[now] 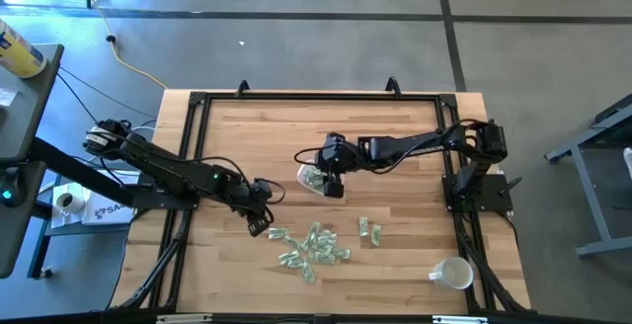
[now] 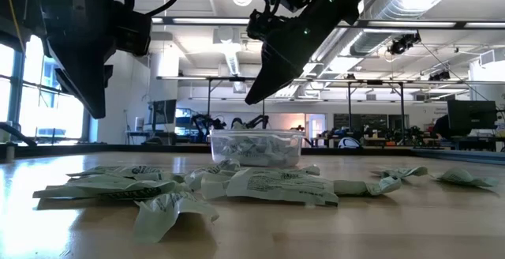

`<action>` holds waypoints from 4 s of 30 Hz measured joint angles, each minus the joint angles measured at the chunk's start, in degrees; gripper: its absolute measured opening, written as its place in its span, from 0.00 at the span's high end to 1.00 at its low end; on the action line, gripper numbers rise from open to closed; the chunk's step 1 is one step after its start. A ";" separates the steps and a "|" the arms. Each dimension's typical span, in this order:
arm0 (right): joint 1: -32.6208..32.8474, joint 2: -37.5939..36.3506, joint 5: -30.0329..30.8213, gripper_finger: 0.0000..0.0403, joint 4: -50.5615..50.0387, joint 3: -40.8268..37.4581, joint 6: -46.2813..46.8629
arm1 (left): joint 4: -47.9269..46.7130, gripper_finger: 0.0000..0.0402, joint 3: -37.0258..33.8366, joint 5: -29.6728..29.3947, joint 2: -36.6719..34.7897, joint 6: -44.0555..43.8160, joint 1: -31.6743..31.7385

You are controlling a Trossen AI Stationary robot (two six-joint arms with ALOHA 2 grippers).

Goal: Pick and place Stevia / Truvia into bins
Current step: Put the stevia packet into the transparent container

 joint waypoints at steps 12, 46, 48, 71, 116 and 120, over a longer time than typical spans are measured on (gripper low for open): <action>0.25 -0.24 0.35 0.36 -2.64 0.00 1.53 | 4.01 0.72 0.02 1.05 0.00 -1.27 -0.63; 13.59 -17.18 16.17 0.36 -23.47 -14.81 18.40 | 15.93 0.54 0.57 -15.63 14.71 -0.50 -12.85; 13.57 -17.20 16.58 0.36 -24.67 -14.82 18.60 | 15.68 0.47 0.57 -15.07 14.71 1.16 -12.17; 13.53 -17.18 21.35 0.36 -25.51 -14.80 13.93 | 16.73 0.73 0.23 -15.72 19.18 16.62 -11.20; 22.37 -21.53 28.92 0.36 -31.41 -21.44 38.66 | 19.09 0.75 17.80 4.38 27.28 54.17 23.62; 22.73 -21.53 28.96 0.36 -30.06 -21.45 38.25 | 17.99 0.59 17.73 2.71 28.43 53.02 23.70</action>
